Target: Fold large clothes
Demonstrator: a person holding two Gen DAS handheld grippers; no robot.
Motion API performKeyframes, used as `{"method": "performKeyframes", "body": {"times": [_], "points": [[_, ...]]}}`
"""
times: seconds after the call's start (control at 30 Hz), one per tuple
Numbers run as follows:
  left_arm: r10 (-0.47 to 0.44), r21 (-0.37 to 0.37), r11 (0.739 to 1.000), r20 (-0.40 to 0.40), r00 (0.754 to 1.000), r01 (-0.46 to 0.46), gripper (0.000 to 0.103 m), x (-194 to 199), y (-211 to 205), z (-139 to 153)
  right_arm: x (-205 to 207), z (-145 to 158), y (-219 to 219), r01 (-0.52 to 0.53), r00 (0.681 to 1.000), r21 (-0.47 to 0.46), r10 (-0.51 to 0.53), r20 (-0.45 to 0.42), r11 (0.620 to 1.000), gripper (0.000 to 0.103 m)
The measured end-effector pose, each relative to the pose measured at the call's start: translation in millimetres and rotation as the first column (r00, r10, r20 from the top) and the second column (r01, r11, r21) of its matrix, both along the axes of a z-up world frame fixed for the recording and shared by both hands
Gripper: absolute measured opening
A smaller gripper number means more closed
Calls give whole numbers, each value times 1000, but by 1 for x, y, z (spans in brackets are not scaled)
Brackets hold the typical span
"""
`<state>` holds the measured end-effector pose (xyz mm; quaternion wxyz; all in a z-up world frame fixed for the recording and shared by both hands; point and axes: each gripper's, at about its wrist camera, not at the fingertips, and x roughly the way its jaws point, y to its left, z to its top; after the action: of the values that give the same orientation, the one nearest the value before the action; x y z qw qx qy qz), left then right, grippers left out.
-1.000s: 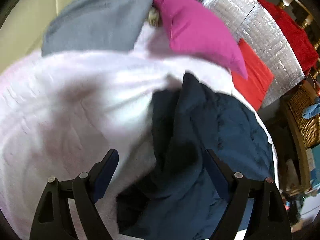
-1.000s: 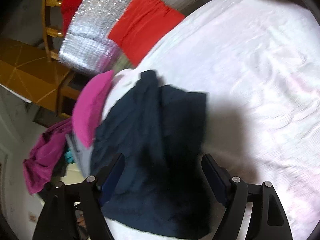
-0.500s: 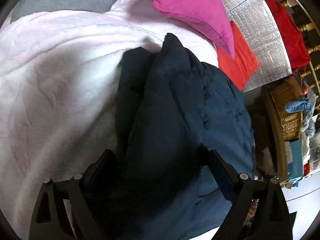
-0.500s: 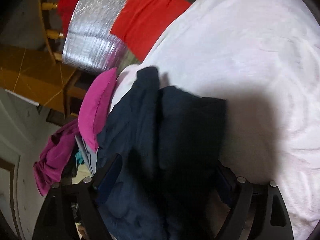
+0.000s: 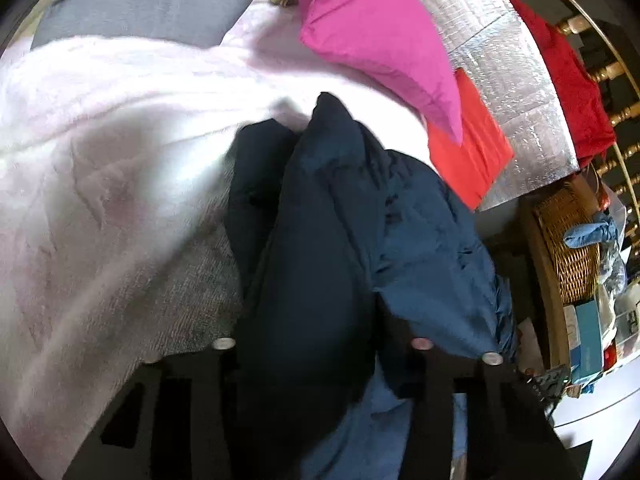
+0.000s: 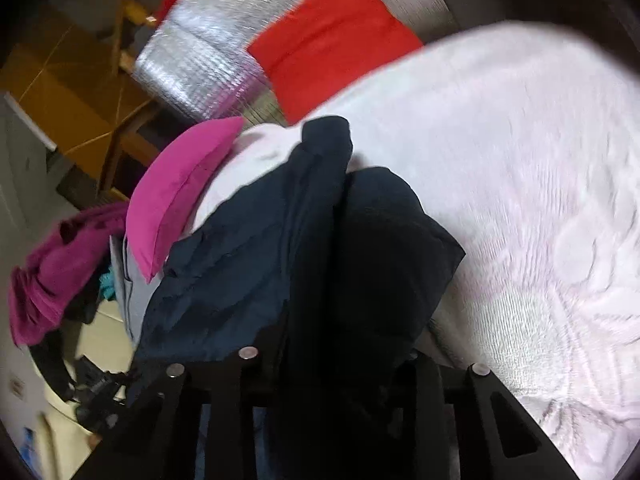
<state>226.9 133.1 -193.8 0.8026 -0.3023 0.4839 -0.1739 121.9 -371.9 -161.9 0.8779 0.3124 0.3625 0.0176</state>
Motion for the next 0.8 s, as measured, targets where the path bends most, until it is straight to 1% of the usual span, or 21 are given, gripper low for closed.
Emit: {"method": "performKeyframes", "body": {"times": [0.1,0.23,0.3,0.33,0.37,0.4,0.43,0.47,0.5,0.53,0.57,0.6,0.67,0.7,0.73,0.77,0.8], "points": [[-4,3,1000,32,999,4,30,-7,-4,12,-8,16,1,9,999,0,-9,46,1000,30],[-16,-36,999,45,999,18,26,-20,-6,28,-23,32,5,18,996,-22,-17,84,1000,29],[-24,-25,999,40,999,24,26,-26,-9,33,-29,34,4,22,996,-14,-21,81,1000,29],[-23,-16,1000,32,999,24,26,-29,-5,33,-29,32,4,25,997,-8,-24,74,1000,29],[-21,-7,1000,21,1000,21,26,-30,4,32,-28,26,2,31,998,3,-31,48,1000,29],[-14,15,1000,-1,1000,14,28,-29,6,28,-25,19,-1,33,999,7,-33,22,999,29],[-12,35,999,-16,1000,13,30,-27,6,24,-21,9,-2,35,999,0,-35,-19,999,35],[-16,79,997,-46,999,20,41,-23,4,17,-18,0,-4,50,997,-9,-51,-58,999,38],[-13,114,993,-66,998,20,57,-20,2,14,-15,-7,-6,64,994,-7,-64,-92,998,49],[6,164,986,-94,996,9,66,-18,1,9,-14,-14,-9,83,987,6,-81,-135,997,56],[31,190,982,-114,993,-9,72,-18,3,7,-18,-16,-13,100,985,35,-94,-145,994,63],[47,180,983,-124,991,-24,72,-20,5,7,-24,-14,-16,116,984,59,-106,-142,992,64],[81,160,985,-138,987,-58,70,-29,11,15,-43,0,-21,149,984,81,-139,-113,986,69],[99,157,984,-119,988,-80,70,-36,15,23,-52,5,-22,161,983,85,-153,-102,983,75],[121,162,981,-89,989,-105,70,-47,18,32,-66,12,-25,179,982,95,-171,-82,979,78],[147,177,975,-54,988,-135,70,-58,23,41,-73,16,-26,187,981,104,-180,-69,977,78],[171,194,967,-12,985,-166,72,-71,28,51,-90,22,-28,195,981,135,-190,-44,972,78]]}}
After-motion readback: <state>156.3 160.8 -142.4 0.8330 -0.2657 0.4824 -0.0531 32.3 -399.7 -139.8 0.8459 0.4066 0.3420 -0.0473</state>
